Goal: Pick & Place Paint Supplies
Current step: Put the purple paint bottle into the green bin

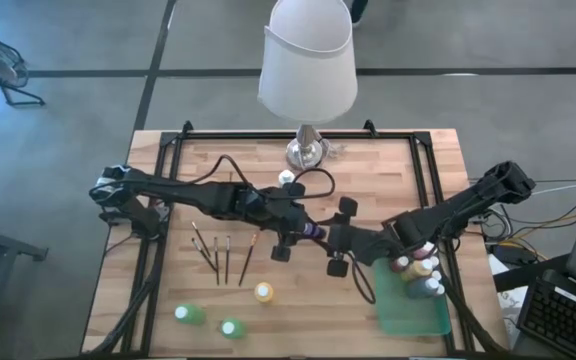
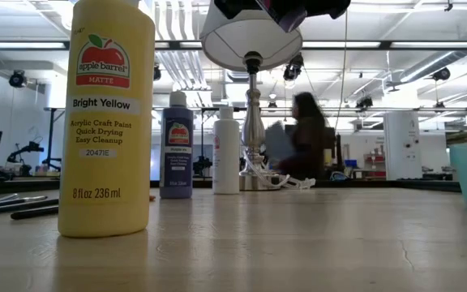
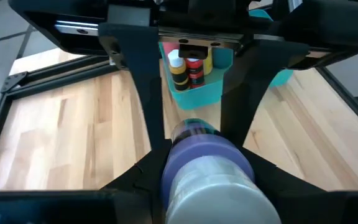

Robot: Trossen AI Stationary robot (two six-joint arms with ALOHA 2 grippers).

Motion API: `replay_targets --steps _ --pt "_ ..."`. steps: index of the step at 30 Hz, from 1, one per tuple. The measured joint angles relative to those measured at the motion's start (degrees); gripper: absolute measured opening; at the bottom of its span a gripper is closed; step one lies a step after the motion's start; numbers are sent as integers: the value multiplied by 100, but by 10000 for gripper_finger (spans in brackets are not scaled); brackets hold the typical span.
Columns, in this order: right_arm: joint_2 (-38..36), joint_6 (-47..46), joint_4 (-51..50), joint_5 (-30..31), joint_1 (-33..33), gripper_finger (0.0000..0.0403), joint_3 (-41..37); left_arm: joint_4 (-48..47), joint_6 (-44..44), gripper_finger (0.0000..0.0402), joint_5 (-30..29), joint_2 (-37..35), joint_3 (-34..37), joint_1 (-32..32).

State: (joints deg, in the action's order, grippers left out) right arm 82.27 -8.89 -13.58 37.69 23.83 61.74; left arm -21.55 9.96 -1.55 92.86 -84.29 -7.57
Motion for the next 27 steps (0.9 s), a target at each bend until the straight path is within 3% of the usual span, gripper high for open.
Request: replay_targets --steps 8,13,22,27 --pt "-5 -47 2 -6 0 112 -3 -2 29 141 -19 -5 0 -2" --pt "-5 37 -13 -26 0 113 -5 4 -108 166 1 -7 0 -2" --pt "-82 121 -142 -22 13 108 -10 -349 -107 251 -90 -104 -250 -4" --pt "-308 26 -447 160 228 108 -14 -615 -306 264 -214 -395 -213 -13"
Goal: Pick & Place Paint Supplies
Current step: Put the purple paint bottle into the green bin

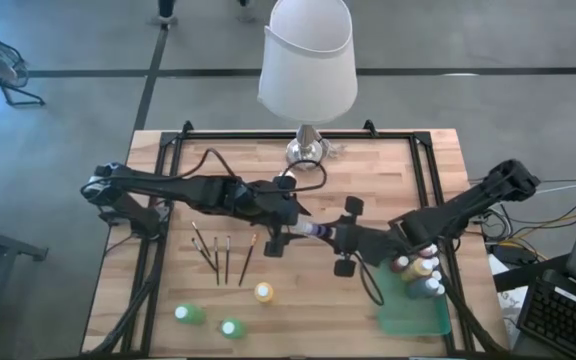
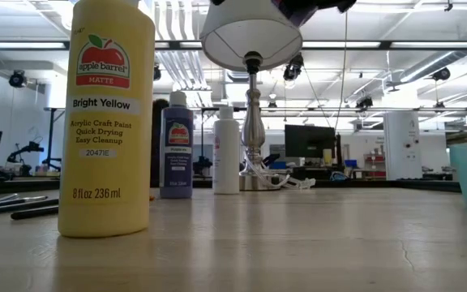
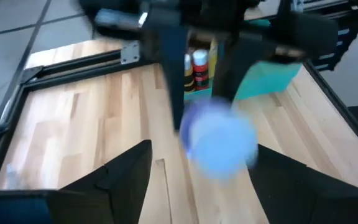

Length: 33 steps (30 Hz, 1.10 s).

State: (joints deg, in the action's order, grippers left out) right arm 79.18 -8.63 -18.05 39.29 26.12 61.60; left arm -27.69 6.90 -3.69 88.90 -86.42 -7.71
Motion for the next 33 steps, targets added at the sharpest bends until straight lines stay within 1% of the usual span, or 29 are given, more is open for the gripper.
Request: replay_targets --steps 2,4,6,9,12,14,16,18,19,21,23,24,26,30,33 --pt "-107 -135 -215 283 146 108 -4 5 -105 264 -172 -203 243 -9" --pt "-244 -299 -355 574 344 108 -74 303 -216 262 -256 -407 597 -15" --pt "-344 -407 -275 778 504 108 -192 890 -275 262 -267 -614 1076 -32" --pt "-490 -447 203 974 720 108 -528 2241 -233 262 -264 -881 1931 -78" --pt "-529 -223 1113 1035 818 107 -919 4272 -162 262 -134 -988 2896 -79" --pt "-523 149 1937 1038 827 107 -1159 5515 -163 262 -34 -932 3450 -76" --pt "-517 632 2865 1019 825 107 -1402 6461 -162 262 15 -838 3843 -76" --pt "-517 1179 3846 964 825 107 -1667 7098 -175 262 90 -752 4111 -76" --pt "-517 1451 4356 837 823 107 -1812 7375 -198 262 172 -708 4200 -76" --pt "-517 1849 5314 389 802 107 -2077 7886 -210 262 417 -599 4300 -76" --pt "-517 2018 5954 57 738 107 -2306 8357 -214 262 771 -456 4320 -76" --pt "-517 2025 6109 -37 697 107 -2393 8565 -212 262 894 -370 4309 -76" --pt "-511 2006 6222 -78 632 107 -2508 8687 -117 262 1025 -208 4182 -78" --pt "-480 1946 6266 -76 603 107 -2551 8655 113 262 1031 160 3721 -76" --pt "-464 1979 6235 -107 618 107 -2551 8436 229 262 1030 408 3302 -76"
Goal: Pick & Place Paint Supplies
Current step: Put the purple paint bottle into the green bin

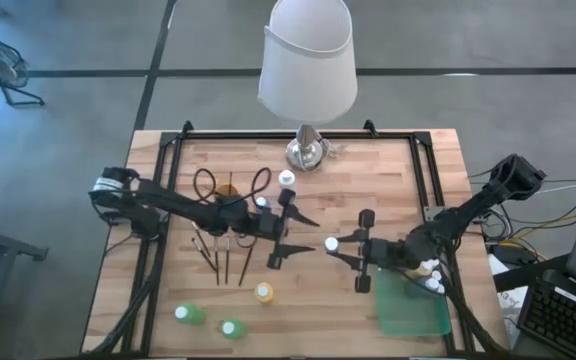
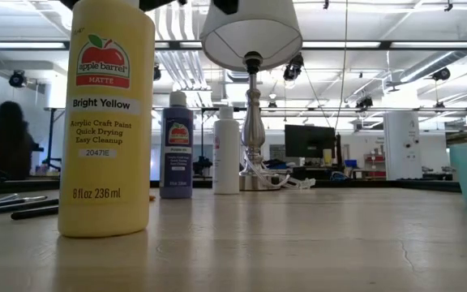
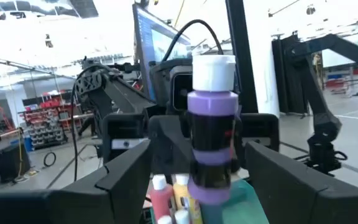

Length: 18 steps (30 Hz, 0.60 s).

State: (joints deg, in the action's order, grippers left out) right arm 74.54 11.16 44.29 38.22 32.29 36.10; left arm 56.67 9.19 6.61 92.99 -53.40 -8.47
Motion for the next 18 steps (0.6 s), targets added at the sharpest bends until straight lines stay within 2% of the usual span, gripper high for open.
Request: replay_targets --steps 5,11,18 --pt "-2 28 -50 29 4 107 -2 -558 84 262 2 254 -560 11" --pt "-2 124 -46 10 6 107 -2 -627 34 262 326 540 -904 11" --pt "-2 127 -82 11 8 107 -2 -627 27 262 385 876 -1257 9"
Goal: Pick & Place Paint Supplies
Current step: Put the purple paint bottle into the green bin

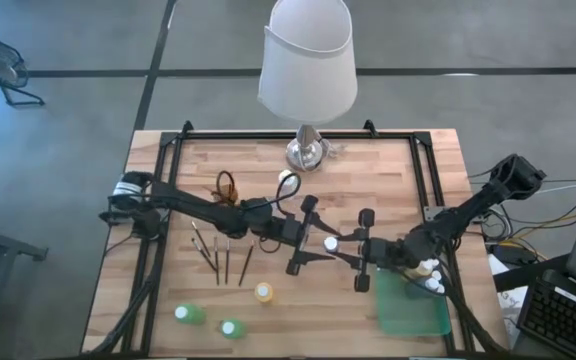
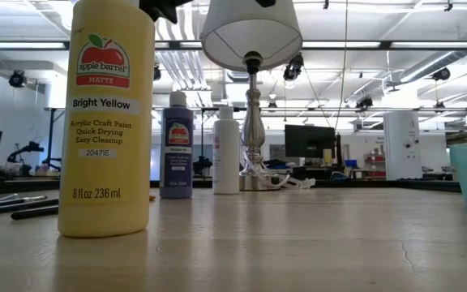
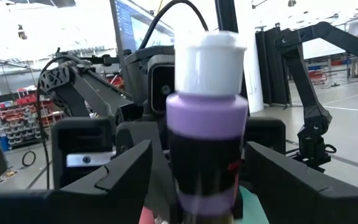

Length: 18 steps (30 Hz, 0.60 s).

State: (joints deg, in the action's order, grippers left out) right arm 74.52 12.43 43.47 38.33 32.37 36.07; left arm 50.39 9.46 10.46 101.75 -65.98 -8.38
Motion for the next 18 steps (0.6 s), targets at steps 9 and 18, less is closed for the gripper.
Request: replay_targets --steps 9,18 --pt "0 -21 -132 4 1 107 0 -2 100 233 20 75 -135 0" --pt "0 -51 -132 15 -1 108 0 -137 96 139 23 62 -135 0"
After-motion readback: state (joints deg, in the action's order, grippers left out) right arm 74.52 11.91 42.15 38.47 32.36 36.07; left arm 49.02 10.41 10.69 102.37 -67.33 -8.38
